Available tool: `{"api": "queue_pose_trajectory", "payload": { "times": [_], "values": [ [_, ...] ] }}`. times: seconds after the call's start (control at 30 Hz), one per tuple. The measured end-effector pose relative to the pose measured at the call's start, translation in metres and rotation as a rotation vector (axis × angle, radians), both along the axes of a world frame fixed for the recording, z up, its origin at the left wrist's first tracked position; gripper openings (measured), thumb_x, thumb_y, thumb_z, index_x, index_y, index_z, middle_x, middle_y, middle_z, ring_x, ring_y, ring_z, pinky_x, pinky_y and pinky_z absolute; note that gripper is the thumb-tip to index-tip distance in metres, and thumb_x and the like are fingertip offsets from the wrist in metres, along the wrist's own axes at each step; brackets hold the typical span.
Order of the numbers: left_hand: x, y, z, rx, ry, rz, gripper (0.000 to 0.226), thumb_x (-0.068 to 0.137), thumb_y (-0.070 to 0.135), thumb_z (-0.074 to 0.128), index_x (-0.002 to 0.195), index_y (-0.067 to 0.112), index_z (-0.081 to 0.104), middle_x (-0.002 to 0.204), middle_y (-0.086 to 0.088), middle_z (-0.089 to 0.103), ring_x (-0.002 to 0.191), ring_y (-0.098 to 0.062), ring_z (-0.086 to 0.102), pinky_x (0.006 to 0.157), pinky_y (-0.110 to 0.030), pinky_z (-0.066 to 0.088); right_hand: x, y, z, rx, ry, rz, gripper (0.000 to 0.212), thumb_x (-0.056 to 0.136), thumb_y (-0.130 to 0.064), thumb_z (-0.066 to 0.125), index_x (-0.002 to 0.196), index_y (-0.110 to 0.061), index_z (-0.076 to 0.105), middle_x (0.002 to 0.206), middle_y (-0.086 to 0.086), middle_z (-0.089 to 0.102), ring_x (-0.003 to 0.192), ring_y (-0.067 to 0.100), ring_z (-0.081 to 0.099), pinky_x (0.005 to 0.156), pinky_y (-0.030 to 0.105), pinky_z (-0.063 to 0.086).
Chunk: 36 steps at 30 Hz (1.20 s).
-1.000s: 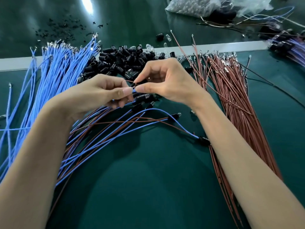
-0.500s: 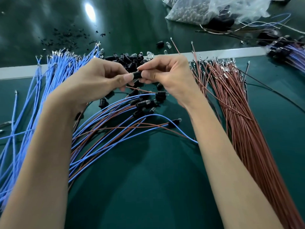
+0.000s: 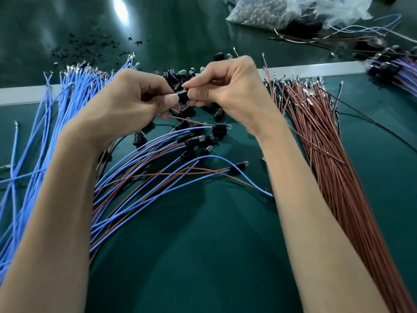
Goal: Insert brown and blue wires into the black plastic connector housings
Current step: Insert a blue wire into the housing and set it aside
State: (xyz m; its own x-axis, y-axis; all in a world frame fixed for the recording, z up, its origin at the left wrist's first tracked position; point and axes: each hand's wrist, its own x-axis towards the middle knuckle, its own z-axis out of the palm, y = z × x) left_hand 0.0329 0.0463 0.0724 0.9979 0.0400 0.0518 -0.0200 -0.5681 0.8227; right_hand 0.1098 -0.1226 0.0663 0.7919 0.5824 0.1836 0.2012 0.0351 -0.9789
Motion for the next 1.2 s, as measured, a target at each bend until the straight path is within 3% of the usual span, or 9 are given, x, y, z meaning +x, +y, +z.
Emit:
{"api": "queue_pose_trajectory", "payload": {
  "times": [0.13, 0.33, 0.5, 0.67, 0.8, 0.93, 1.03, 1.07, 1.2],
  "values": [
    [-0.002, 0.002, 0.002, -0.064, -0.024, -0.005, 0.019, 0.092, 0.023, 0.057, 0.078, 0.015, 0.065, 0.054, 0.01, 0.057, 0.058, -0.015, 0.042, 0.047, -0.015, 0.029, 0.001, 0.005, 0.003, 0.044, 0.015, 0.001, 0.015, 0.08, 0.007, 0.07, 0.085, -0.008, 0.071, 0.067, -0.003, 0.071, 0.063, 0.009, 0.069, 0.064, 0.016, 0.054],
    [-0.008, 0.004, 0.008, -0.1, -0.028, -0.002, 0.022, 0.079, 0.039, 0.056, 0.069, 0.02, 0.061, 0.049, 0.009, 0.053, 0.044, -0.001, 0.038, 0.043, -0.009, 0.028, -0.005, 0.012, -0.01, 0.148, 0.177, 0.129, 0.015, 0.092, 0.001, 0.055, 0.099, -0.003, 0.068, 0.075, 0.001, 0.071, 0.068, 0.011, 0.068, 0.065, 0.016, 0.052],
    [-0.008, 0.004, 0.007, -0.014, -0.028, 0.014, 0.019, 0.089, 0.023, 0.063, 0.073, 0.014, 0.065, 0.055, 0.003, 0.058, 0.053, -0.011, 0.045, 0.047, -0.014, 0.032, 0.0, 0.007, -0.012, 0.169, 0.215, 0.193, 0.014, 0.089, 0.004, 0.056, 0.089, -0.005, 0.067, 0.072, -0.003, 0.072, 0.066, 0.006, 0.068, 0.065, 0.013, 0.052],
    [-0.007, -0.001, 0.01, 0.054, -0.069, 0.0, 0.017, 0.09, 0.017, 0.064, 0.073, 0.019, 0.066, 0.06, 0.005, 0.064, 0.051, -0.005, 0.046, 0.048, -0.012, 0.033, 0.003, -0.003, -0.009, 0.166, 0.191, 0.218, 0.013, 0.082, 0.004, 0.061, 0.089, -0.005, 0.069, 0.075, -0.001, 0.073, 0.068, 0.008, 0.069, 0.067, 0.013, 0.052],
    [-0.004, -0.009, 0.009, 0.084, -0.092, 0.004, 0.012, 0.087, 0.025, 0.066, 0.075, 0.025, 0.066, 0.06, 0.005, 0.065, 0.054, -0.005, 0.048, 0.053, -0.019, 0.038, 0.006, -0.015, -0.008, 0.08, 0.16, 0.205, 0.017, 0.083, 0.009, 0.062, 0.091, -0.004, 0.068, 0.077, 0.0, 0.072, 0.074, 0.011, 0.069, 0.072, 0.016, 0.053],
    [-0.006, -0.008, 0.014, 0.15, -0.029, -0.057, 0.011, 0.084, 0.032, 0.065, 0.078, 0.023, 0.069, 0.064, 0.007, 0.067, 0.054, -0.006, 0.055, 0.059, -0.026, 0.048, 0.011, -0.032, -0.001, -0.167, 0.062, 0.207, 0.02, 0.078, 0.01, 0.068, 0.088, -0.007, 0.069, 0.078, 0.001, 0.072, 0.078, 0.015, 0.069, 0.077, 0.024, 0.054],
    [-0.008, -0.004, 0.013, 0.329, 0.074, -0.114, 0.015, 0.082, 0.036, 0.066, 0.088, 0.023, 0.07, 0.071, 0.009, 0.067, 0.068, -0.005, 0.06, 0.065, -0.015, 0.045, 0.012, -0.041, 0.003, -0.406, 0.008, 0.233, 0.021, 0.075, 0.008, 0.073, 0.085, -0.01, 0.072, 0.074, -0.005, 0.072, 0.073, 0.01, 0.066, 0.072, 0.017, 0.053],
    [-0.007, -0.004, 0.011, 0.413, 0.106, -0.117, 0.022, 0.081, 0.039, 0.065, 0.096, 0.023, 0.07, 0.082, 0.01, 0.067, 0.078, -0.005, 0.06, 0.071, -0.015, 0.044, 0.012, -0.042, 0.003, -0.49, -0.015, 0.254, 0.021, 0.075, 0.007, 0.073, 0.086, -0.01, 0.073, 0.071, -0.007, 0.072, 0.071, 0.007, 0.064, 0.069, 0.013, 0.051],
    [-0.003, -0.013, -0.001, 0.633, 0.277, -0.132, 0.058, 0.08, 0.057, 0.058, 0.126, 0.021, 0.058, 0.129, -0.001, 0.052, 0.124, -0.019, 0.041, 0.099, -0.027, 0.029, 0.009, -0.039, 0.005, -0.651, -0.062, 0.25, 0.019, 0.075, 0.001, 0.074, 0.082, -0.017, 0.075, 0.065, -0.013, 0.07, 0.063, -0.001, 0.059, 0.059, 0.008, 0.043]
  ]
}}
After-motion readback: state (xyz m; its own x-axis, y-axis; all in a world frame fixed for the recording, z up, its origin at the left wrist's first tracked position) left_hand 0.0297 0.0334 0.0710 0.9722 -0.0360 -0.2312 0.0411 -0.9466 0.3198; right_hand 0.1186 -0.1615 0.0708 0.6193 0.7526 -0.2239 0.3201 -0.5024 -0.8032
